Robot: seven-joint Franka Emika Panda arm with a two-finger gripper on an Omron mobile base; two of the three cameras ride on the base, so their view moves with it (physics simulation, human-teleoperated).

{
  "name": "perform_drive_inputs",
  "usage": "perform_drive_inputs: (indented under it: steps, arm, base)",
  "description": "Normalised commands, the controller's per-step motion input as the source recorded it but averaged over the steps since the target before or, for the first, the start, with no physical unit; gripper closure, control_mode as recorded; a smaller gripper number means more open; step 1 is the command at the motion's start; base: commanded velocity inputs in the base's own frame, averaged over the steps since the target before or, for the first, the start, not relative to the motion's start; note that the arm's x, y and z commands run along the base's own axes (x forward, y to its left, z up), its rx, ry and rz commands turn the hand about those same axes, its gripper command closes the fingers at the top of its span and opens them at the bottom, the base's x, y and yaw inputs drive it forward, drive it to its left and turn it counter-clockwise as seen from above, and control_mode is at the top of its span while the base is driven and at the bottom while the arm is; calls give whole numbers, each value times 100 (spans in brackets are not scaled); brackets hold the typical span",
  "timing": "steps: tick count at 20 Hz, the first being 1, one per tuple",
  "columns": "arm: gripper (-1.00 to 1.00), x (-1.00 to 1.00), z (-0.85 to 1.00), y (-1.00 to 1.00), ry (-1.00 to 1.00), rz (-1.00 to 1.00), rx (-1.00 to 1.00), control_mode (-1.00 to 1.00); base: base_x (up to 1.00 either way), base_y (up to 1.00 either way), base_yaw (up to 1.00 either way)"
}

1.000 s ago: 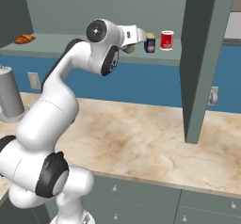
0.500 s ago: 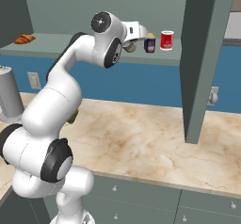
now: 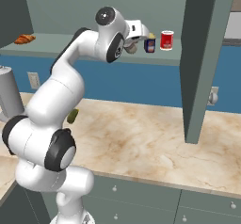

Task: Pick the cans from the counter and place them in their designated side in the cabinet.

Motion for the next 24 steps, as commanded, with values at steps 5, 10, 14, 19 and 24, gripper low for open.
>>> perform_drive_inputs:
  steps: [5,10,14,19,24]
  arm:
    - [100,12,-15,-1,5,1,0,-100]
    - [100,15,-6,-2,0,1,0,-100]
    - [100,10,-22,0,0,1,0,-100]
    - [100,16,-28,-3,1,1,0,-100]
    - [100,19,-34,-1,1,1,0,-100]
  base:
    - [0,0,0]
    - [0,0,0]
    - [0,0,0]
    - [0,0,0]
    - [0,0,0]
